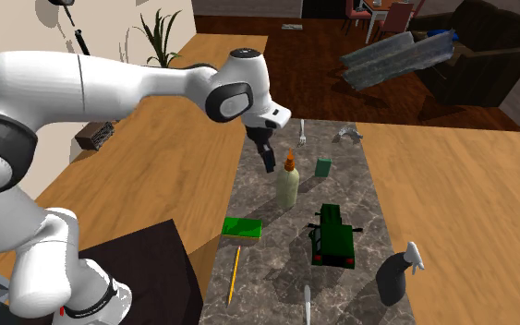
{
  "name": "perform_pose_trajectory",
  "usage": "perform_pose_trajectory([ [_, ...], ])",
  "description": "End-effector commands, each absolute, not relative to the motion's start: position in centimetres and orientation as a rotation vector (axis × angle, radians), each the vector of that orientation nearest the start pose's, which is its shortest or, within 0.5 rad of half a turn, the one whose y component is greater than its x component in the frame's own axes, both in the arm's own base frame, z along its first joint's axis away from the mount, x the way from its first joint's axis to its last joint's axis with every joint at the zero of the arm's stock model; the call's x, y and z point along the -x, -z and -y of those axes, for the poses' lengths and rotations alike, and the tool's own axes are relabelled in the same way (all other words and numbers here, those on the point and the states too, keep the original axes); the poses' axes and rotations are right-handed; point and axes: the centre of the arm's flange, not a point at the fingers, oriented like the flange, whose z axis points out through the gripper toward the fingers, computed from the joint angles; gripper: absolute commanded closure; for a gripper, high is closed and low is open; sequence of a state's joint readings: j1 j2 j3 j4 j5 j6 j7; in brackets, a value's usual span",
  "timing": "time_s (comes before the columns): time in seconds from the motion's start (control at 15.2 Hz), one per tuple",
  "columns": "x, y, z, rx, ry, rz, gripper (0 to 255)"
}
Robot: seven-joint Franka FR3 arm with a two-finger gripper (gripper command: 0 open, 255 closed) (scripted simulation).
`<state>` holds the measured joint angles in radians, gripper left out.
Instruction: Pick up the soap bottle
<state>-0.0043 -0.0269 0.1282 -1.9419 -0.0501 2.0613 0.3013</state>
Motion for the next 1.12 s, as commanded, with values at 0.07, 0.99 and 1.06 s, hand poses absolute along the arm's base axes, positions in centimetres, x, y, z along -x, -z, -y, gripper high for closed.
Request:
perform_pose_trajectory([
  [0.07,-59.7,-49.3,-7.9,3.143,0.25,-0.26,0],
  [0.99,-65.3,-43.0,-9.5,3.15,0.263,-0.28,0],
  [1.06,-65.3,-43.0,-9.6,3.15,0.263,-0.28,255],
])
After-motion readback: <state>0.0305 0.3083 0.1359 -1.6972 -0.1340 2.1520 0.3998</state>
